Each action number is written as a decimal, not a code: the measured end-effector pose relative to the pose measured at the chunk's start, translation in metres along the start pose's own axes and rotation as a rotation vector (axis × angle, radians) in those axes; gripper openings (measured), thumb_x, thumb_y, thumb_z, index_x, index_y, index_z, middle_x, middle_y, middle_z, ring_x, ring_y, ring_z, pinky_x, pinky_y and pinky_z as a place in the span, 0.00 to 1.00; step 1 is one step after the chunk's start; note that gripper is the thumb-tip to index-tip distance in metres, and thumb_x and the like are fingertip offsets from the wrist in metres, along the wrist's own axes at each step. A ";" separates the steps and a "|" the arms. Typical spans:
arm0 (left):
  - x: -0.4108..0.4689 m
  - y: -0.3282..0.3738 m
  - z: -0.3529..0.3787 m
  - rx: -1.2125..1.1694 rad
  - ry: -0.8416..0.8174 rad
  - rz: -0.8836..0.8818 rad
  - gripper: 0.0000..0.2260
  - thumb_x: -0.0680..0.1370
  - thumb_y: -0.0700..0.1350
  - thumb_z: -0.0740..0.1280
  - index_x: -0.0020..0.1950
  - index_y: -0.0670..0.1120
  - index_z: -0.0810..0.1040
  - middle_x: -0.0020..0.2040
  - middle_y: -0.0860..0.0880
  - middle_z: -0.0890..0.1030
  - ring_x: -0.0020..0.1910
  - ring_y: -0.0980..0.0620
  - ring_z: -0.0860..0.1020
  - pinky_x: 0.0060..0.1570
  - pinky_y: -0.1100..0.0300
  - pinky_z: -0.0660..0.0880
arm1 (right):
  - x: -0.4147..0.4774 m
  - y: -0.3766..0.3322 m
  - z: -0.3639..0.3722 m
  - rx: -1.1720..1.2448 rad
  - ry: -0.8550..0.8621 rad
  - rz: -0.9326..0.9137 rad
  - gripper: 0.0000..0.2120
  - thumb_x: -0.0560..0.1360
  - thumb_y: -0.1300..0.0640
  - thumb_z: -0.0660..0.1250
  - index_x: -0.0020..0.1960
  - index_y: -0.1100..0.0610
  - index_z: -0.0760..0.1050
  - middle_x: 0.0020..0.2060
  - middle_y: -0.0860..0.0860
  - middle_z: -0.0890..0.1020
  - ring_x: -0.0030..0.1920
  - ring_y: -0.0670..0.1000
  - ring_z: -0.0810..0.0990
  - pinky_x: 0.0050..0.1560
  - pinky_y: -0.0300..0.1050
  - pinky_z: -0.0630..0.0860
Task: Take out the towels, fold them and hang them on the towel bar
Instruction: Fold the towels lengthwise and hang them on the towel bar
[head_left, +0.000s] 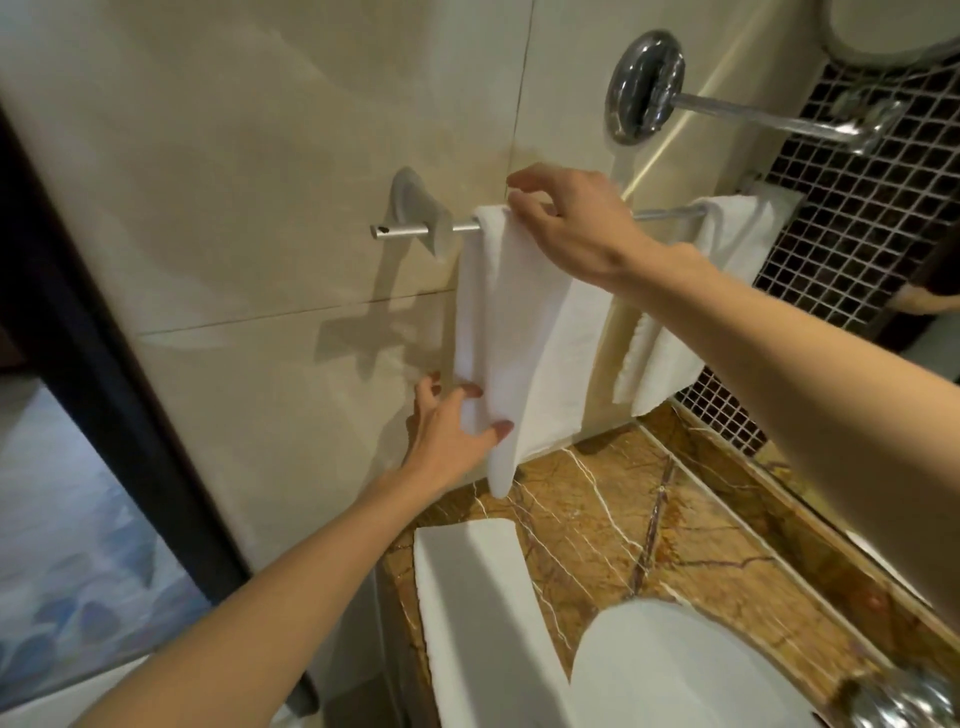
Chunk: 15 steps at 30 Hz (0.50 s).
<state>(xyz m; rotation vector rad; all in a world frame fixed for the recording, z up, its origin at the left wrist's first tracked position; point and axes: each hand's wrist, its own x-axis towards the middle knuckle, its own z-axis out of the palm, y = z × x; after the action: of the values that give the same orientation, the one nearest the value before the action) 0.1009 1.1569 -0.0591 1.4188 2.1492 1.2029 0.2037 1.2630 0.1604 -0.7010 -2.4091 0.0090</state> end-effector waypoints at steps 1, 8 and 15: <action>-0.002 -0.006 0.008 0.004 -0.030 -0.012 0.27 0.67 0.61 0.73 0.61 0.51 0.74 0.69 0.48 0.58 0.69 0.45 0.63 0.68 0.52 0.61 | 0.001 0.000 0.001 0.000 -0.038 -0.004 0.17 0.79 0.50 0.56 0.59 0.56 0.78 0.56 0.55 0.81 0.55 0.58 0.78 0.56 0.49 0.72; -0.006 -0.033 0.052 0.081 -0.065 -0.010 0.21 0.74 0.57 0.68 0.60 0.43 0.78 0.61 0.42 0.75 0.56 0.40 0.76 0.56 0.53 0.74 | -0.002 0.003 0.008 -0.019 -0.067 0.009 0.18 0.80 0.48 0.53 0.43 0.58 0.75 0.40 0.57 0.79 0.44 0.61 0.75 0.47 0.54 0.72; -0.010 -0.047 0.070 0.004 0.052 -0.029 0.17 0.76 0.51 0.69 0.52 0.36 0.81 0.52 0.36 0.80 0.48 0.38 0.79 0.46 0.52 0.75 | 0.001 0.002 0.011 0.000 -0.060 0.054 0.20 0.80 0.48 0.54 0.31 0.52 0.63 0.34 0.52 0.73 0.40 0.58 0.72 0.44 0.51 0.69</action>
<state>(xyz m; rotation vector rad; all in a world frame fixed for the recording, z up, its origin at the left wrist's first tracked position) 0.1213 1.1736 -0.1397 1.3670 2.2002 1.2393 0.1976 1.2672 0.1517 -0.7759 -2.4467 0.0534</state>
